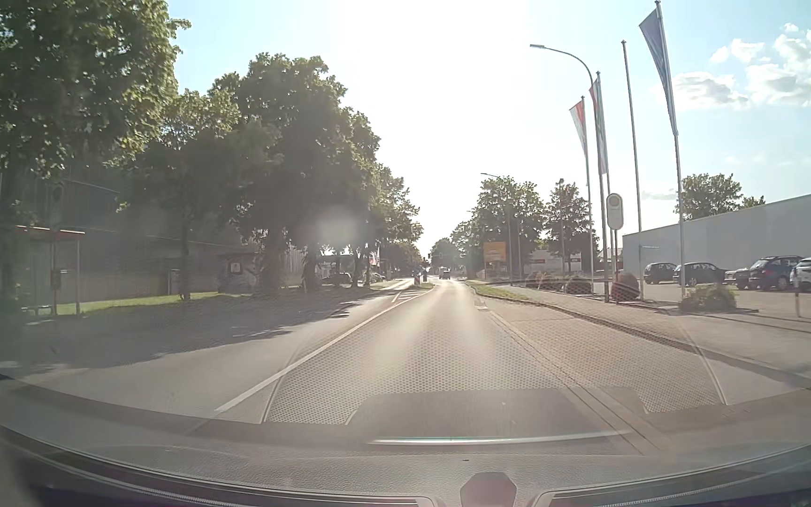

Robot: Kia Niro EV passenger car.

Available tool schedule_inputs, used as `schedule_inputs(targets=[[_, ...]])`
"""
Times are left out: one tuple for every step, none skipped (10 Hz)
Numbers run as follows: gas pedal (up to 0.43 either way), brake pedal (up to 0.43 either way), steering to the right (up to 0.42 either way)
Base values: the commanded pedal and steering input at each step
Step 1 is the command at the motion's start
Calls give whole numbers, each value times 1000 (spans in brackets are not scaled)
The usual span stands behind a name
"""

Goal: Follow the waypoints while adhering to traffic rules and regulations

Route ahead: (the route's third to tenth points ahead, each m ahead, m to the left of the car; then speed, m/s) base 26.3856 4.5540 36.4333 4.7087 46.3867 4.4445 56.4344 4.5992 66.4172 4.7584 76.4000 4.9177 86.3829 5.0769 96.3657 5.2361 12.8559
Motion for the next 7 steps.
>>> schedule_inputs(targets=[[118, 6, 0], [118, 6, 0], [118, 6, 0], [118, 6, 2], [118, 6, 3], [98, 6, 3], [67, 12, 4]])
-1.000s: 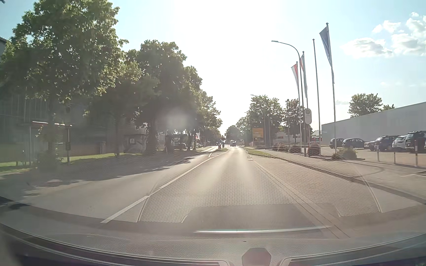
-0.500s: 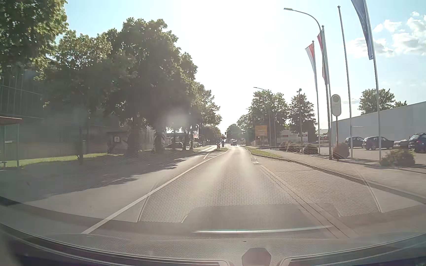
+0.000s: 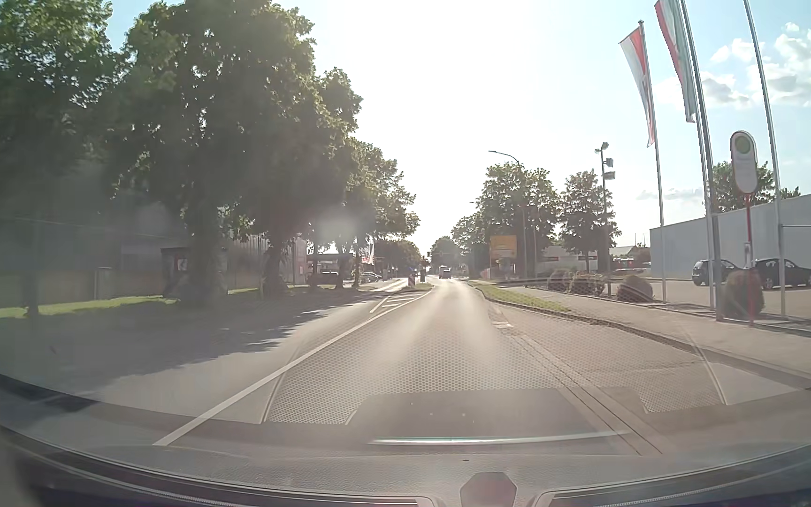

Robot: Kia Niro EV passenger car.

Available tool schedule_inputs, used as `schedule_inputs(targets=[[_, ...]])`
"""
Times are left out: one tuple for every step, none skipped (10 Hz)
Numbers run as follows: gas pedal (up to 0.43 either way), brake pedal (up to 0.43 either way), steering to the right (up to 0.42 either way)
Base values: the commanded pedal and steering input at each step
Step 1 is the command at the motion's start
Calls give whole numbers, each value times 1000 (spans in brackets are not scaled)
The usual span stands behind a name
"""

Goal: Follow the waypoints while adhering to traffic rules and regulations

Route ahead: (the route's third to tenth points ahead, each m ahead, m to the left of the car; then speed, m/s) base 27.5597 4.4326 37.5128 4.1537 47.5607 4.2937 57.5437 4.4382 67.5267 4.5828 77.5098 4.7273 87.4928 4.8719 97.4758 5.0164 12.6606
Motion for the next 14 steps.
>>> schedule_inputs(targets=[[47, 6, 4], [39, 6, 4], [28, 6, 5], [20, 6, 7], [20, 6, 9], [20, 6, 9], [20, 6, 9], [20, 6, 10], [20, 6, 10], [20, 6, 11], [20, 6, 12], [20, 6, 12], [20, 6, 12], [20, 6, 12]])
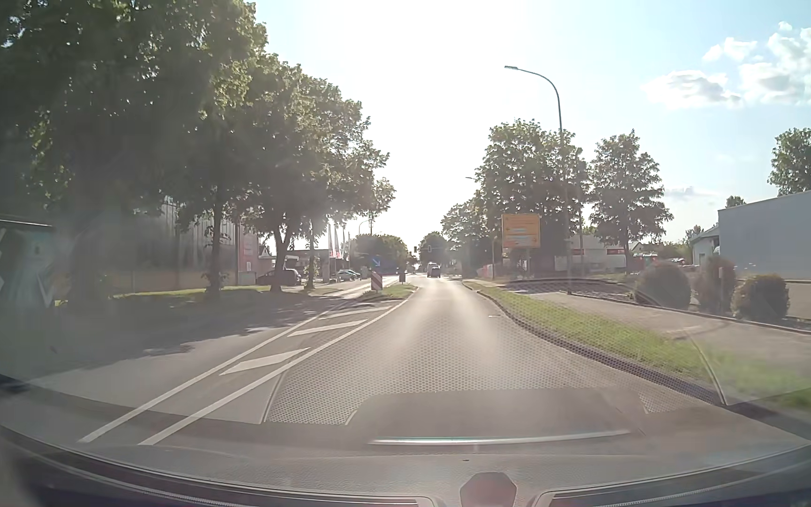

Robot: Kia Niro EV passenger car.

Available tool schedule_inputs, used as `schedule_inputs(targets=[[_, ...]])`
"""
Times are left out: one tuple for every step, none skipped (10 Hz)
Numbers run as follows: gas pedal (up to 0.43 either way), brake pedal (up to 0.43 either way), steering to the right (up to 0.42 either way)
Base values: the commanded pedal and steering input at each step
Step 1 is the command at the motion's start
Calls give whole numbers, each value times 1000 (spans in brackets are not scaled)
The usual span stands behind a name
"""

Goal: Follow the waypoints while adhering to traffic rules and regulations

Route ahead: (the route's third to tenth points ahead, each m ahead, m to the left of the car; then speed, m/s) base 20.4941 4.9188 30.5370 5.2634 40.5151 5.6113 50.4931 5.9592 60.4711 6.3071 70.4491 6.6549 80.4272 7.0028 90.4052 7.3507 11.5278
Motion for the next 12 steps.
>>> schedule_inputs(targets=[[20, 6, 11], [20, 6, 8], [20, 6, 6], [20, 6, 6], [20, 6, 6], [20, 6, 6], [20, 6, 6], [20, 6, 6], [20, 6, 6], [20, 6, 6], [20, 6, 6], [20, 6, 6]])
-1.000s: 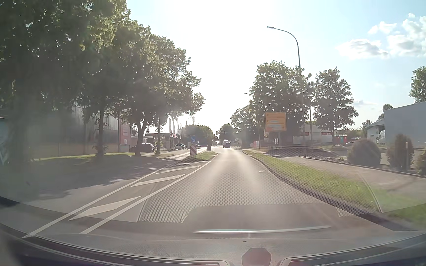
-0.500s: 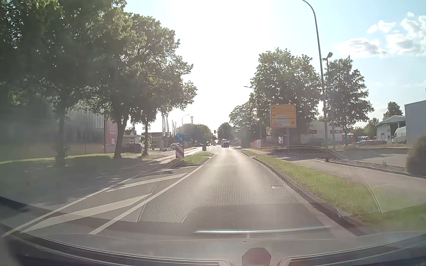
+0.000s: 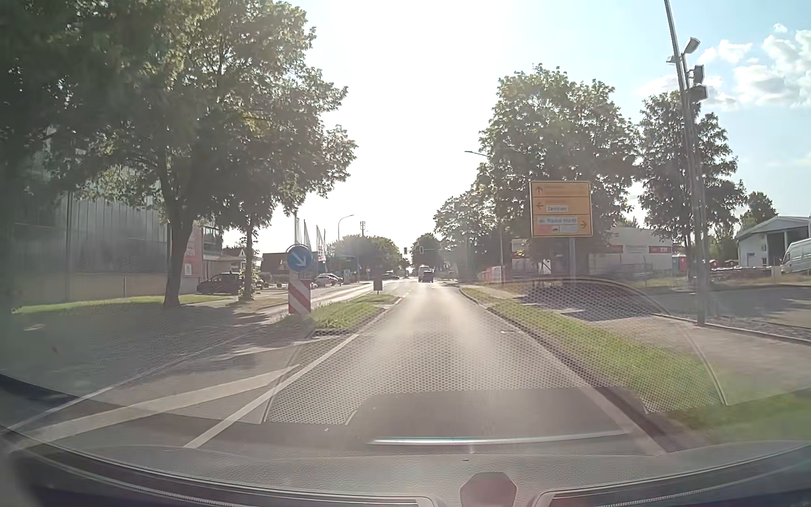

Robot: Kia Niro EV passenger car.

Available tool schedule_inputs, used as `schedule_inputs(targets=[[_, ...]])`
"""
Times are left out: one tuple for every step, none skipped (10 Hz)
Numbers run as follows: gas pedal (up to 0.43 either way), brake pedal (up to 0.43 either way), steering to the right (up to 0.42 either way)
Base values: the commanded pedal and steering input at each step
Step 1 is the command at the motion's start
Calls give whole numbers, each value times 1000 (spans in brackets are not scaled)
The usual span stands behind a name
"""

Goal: Follow the waypoints while adhering to traffic rules and regulations

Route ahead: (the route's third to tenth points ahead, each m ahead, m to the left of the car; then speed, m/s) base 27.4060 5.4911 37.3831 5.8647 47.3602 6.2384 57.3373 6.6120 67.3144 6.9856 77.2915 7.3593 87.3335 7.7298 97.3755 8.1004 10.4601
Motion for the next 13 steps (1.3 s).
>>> schedule_inputs(targets=[[20, 6, 6], [20, 6, 6], [20, 6, 4], [28, 6, 4], [28, 6, 4], [47, 6, 2], [59, 6, 0], [79, 6, 0], [79, 6, 0], [79, 6, 0], [87, 6, -2], [87, 6, -5], [98, 6, -6]])
